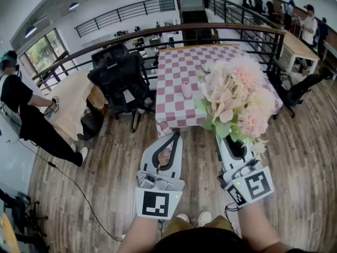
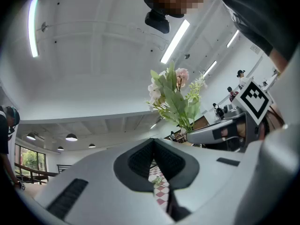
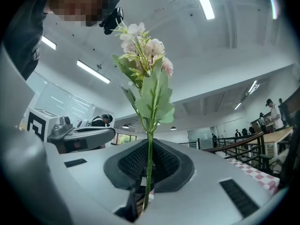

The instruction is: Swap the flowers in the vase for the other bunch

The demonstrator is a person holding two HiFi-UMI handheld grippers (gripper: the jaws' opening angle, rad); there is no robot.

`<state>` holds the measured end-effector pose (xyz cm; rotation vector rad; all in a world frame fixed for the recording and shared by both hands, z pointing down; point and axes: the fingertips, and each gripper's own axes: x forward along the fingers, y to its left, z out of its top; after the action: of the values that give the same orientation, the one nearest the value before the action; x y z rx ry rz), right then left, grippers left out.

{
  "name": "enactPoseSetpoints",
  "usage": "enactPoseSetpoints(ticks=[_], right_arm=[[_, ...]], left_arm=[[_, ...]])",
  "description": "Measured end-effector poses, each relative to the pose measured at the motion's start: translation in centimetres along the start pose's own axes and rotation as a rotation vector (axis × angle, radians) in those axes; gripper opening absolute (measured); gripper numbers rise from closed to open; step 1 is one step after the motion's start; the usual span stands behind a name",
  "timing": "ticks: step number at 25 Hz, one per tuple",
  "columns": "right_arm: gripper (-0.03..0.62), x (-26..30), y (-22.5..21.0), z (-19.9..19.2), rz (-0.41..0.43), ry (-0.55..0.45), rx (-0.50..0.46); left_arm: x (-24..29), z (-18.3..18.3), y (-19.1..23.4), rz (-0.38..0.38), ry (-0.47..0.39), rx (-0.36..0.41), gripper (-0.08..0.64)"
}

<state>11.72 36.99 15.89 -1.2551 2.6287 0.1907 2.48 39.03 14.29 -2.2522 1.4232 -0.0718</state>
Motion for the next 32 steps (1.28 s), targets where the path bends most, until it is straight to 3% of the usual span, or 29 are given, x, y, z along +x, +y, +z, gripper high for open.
enactPoseSetpoints(ticks=[12,25,28,32], right_arm=[[0.048,-2.5,-3.6,-0.4,0.003,-0.017,0.035],[0.048,-0.5,-5.3,-1.9,0.029,-0.019,0.02],[0.048,0.4,-5.9,-2.4,0.035,-0.02,0.006],[0.048,1.9,-6.3,-3.1,0.049,-0.026,-0.025]], left_arm=[[1.8,0.3,-4.1,-0.014,0.017,0.029,0.008],[4.6,-1.2,-3.0,0.029,-0.002,-0.008,0.008],[5.6,-1.9,-2.4,0.053,-0.022,-0.054,0.008],[7.0,-3.1,-1.7,0.057,-0.021,-0.029,0.008]])
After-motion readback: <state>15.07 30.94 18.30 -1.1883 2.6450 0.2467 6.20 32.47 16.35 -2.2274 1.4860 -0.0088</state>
